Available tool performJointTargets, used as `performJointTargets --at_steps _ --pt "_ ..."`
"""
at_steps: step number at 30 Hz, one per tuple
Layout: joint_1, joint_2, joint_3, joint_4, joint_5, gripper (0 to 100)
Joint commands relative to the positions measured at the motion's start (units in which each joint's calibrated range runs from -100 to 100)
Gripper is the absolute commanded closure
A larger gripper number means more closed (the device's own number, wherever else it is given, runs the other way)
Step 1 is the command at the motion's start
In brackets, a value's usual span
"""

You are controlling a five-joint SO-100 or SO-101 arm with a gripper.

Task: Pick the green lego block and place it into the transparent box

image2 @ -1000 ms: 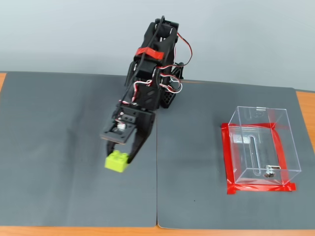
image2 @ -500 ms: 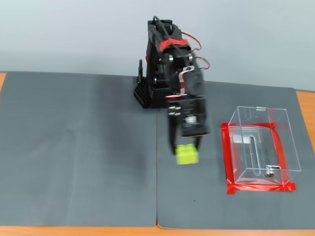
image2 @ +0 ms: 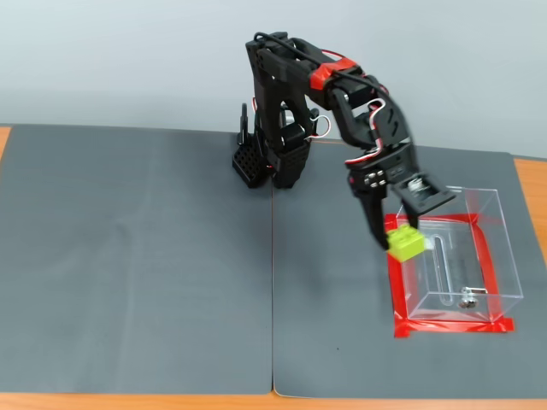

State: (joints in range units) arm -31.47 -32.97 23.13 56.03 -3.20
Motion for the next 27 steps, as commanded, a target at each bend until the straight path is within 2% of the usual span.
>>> performJointTargets --at_steps 1,11,21,27 --pt "-4.0 -1.3 -3.6 -0.4 0.2 91" --pt "-13.4 2.1 -4.4 -0.5 0.1 91" --pt "-15.8 12.8 -14.2 -0.5 -0.2 91" --pt "-15.8 15.2 -14.8 -0.3 -0.1 91"
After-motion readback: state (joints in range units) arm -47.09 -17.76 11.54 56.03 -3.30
